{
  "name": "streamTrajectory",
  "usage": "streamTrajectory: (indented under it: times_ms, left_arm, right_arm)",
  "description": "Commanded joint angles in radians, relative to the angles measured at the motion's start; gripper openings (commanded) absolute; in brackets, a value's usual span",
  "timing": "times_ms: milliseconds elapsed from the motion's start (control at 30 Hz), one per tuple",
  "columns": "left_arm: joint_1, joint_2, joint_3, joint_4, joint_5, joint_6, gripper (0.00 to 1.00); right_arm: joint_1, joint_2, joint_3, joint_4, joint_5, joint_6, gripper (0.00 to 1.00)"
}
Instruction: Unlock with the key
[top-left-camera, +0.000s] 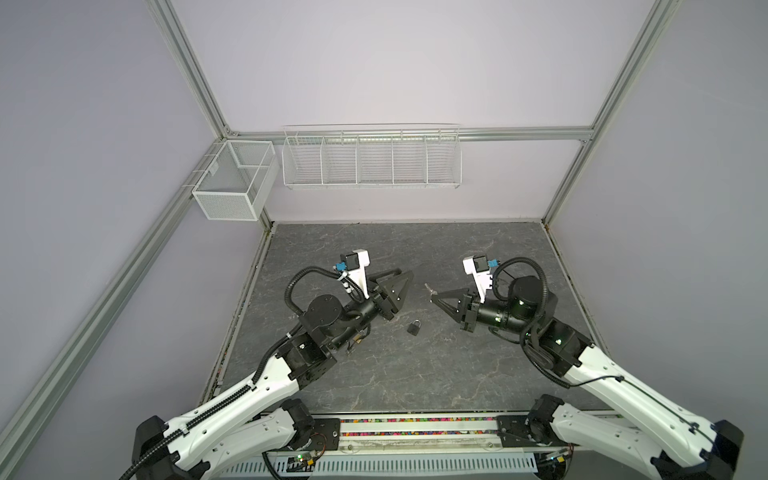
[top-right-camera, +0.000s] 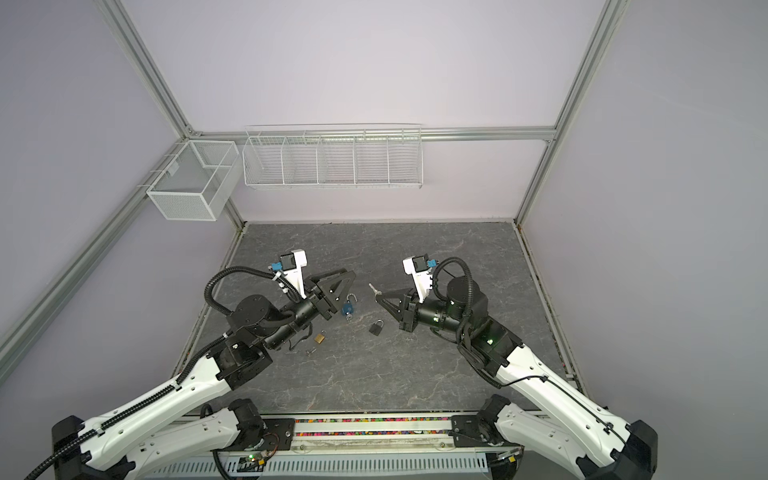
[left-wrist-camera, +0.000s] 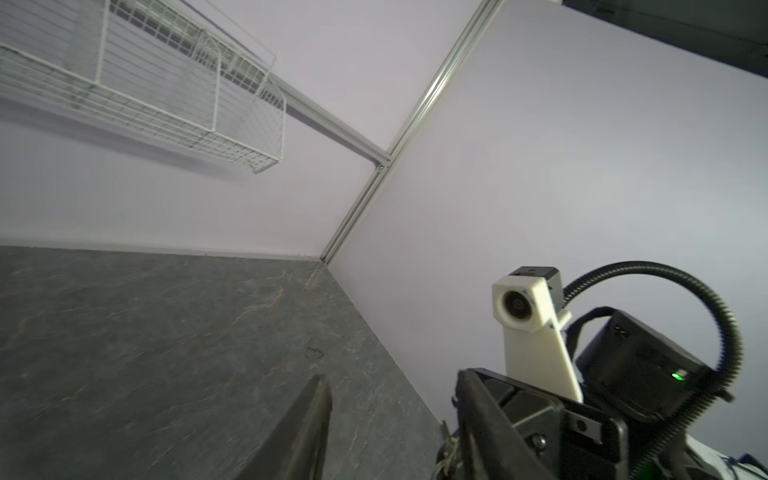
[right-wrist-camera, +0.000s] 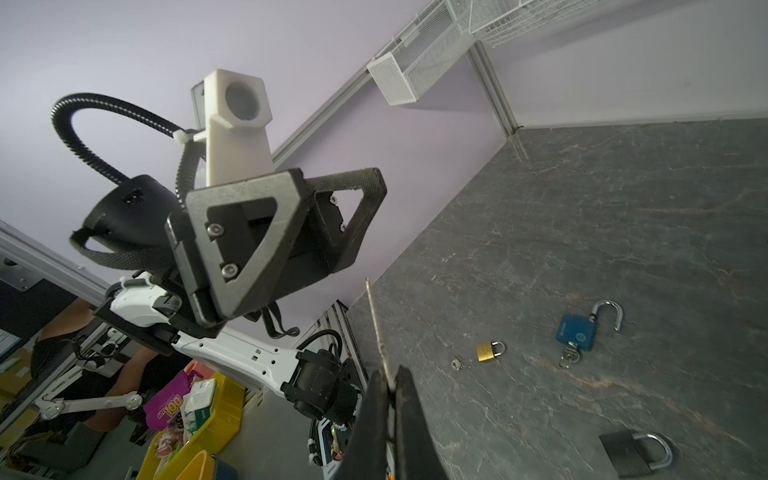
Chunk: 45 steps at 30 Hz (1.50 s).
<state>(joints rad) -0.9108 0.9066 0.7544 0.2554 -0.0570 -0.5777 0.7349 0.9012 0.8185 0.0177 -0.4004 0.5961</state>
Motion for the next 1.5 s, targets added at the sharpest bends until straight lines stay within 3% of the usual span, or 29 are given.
streamTrajectory:
  times_ms: [0, 167, 400, 633, 800, 1000, 1200, 1467]
  left_arm:
    - [-0.002, 0.005, 0.03, -0.217, -0.136, 0.014, 0.5]
    - [-0.002, 0.085, 0.081, -0.384, -0.172, -0.013, 0.51]
    - [-0.002, 0.326, 0.225, -0.585, -0.104, 0.013, 0.53]
    - [-0.002, 0.507, 0.271, -0.614, -0.039, 0.008, 0.54]
    - [-0.002, 0.676, 0.367, -0.695, 0.022, 0.089, 0.6]
    - [-0.003, 0.868, 0.496, -0.818, 0.007, 0.162, 0.6]
    - [-0.006, 0.991, 0.579, -0.893, 0.026, 0.184, 0.6]
    - [-0.026, 1.054, 0.623, -0.95, 0.007, 0.151, 0.6]
  right_arm:
    - [-0.013, -0.027, -0.033, -0.132, 0.037, 0.001, 0.06]
    - [-0.026, -0.022, -0.073, -0.238, 0.081, 0.039, 0.06]
    - [-0.049, 0.0, -0.128, -0.353, 0.105, 0.055, 0.06]
    - [-0.121, 0.004, -0.205, -0.381, 0.048, 0.094, 0.06]
    - [-0.177, 0.056, -0.235, -0.415, 0.034, 0.102, 0.06]
    - [-0.197, 0.075, -0.269, -0.395, 0.027, 0.112, 0.06]
    - [-0.197, 0.076, -0.272, -0.401, 0.028, 0.106, 0.06]
    - [-0.199, 0.107, -0.273, -0.416, 0.045, 0.111, 0.06]
